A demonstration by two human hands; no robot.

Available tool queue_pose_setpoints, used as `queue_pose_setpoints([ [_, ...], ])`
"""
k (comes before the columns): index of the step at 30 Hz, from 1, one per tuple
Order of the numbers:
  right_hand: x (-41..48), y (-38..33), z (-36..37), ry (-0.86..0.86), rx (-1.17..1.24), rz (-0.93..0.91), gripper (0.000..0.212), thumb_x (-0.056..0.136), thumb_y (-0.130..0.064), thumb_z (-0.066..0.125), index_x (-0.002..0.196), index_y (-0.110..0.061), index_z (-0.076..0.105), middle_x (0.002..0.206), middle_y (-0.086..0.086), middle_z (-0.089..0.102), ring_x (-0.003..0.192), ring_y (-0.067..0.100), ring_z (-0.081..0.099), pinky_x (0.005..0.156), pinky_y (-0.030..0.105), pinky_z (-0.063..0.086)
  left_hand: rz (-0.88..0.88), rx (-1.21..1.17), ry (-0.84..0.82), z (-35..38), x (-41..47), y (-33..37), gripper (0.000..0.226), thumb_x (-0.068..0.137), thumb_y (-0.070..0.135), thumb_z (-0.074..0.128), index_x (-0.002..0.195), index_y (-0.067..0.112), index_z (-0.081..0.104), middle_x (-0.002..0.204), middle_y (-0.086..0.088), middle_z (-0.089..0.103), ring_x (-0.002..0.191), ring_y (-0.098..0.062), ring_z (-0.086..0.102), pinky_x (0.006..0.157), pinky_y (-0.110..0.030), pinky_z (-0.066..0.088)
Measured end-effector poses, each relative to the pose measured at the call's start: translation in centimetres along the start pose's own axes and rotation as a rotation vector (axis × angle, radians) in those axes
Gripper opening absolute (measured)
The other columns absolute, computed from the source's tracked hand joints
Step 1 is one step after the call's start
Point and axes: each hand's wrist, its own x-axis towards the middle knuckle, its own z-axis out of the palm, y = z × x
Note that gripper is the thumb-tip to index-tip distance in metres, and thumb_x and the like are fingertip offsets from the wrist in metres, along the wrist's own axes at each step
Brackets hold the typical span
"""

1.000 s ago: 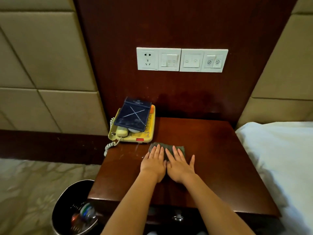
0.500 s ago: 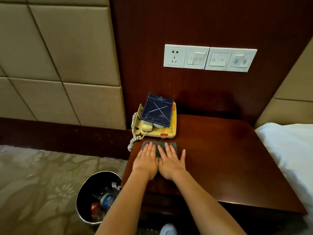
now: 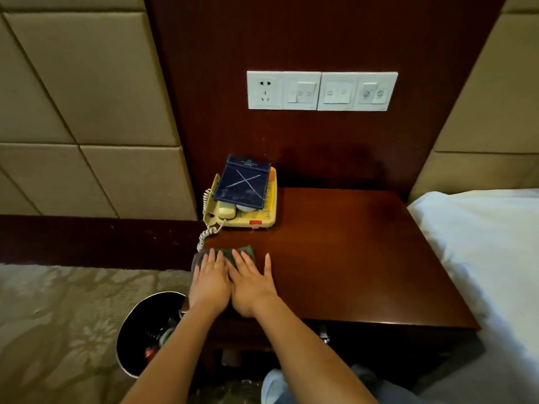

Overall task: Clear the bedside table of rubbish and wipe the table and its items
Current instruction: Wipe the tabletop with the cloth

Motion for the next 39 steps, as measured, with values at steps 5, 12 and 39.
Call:
queue_pose_setpoints([
  [5, -2.9, 7.1, -0.2, 0.033, -0.033, 0.062, 0.062, 0.101, -0.029, 0.025, 0.15, -0.03, -0.013, 0.156, -0.004, -0.025, 0.144, 0.013, -0.021, 0.107, 0.062, -0.019, 0.071, -0.054, -0.018, 0.5, -1.2, 8.0, 0.052, 0.103, 0.029, 0.014, 0.151, 0.012, 0.003, 0.16, -0.005, -0.004, 0.147, -0.017, -0.004, 0.119, -0.034, 0.001],
  [12, -10.8, 20.1, 0.5, 0.078, 0.027, 0.343, 0.065, 0.099, -0.044, 0.026, 0.151, -0.031, -0.011, 0.156, -0.009, -0.025, 0.143, 0.006, -0.019, 0.109, 0.061, -0.012, 0.279, -0.027, -0.136, 3.9, -2.1, 22.7, 0.054, 0.103, 0.029, 0.013, 0.151, 0.011, 0.0, 0.159, -0.002, -0.008, 0.147, -0.015, -0.007, 0.118, -0.032, -0.004],
  [39, -0.9, 1.4, 0.2, 0.049, 0.052, 0.144, 0.058, 0.1, -0.031, 0.021, 0.151, -0.029, -0.007, 0.156, 0.001, -0.025, 0.144, 0.019, -0.022, 0.107, 0.064, -0.017, 0.131, -0.095, -0.044, -0.7, 0.2, 2.1, 0.052, 0.102, 0.023, 0.025, 0.151, 0.009, 0.012, 0.16, -0.006, 0.001, 0.147, -0.016, 0.003, 0.117, -0.031, 0.002],
])
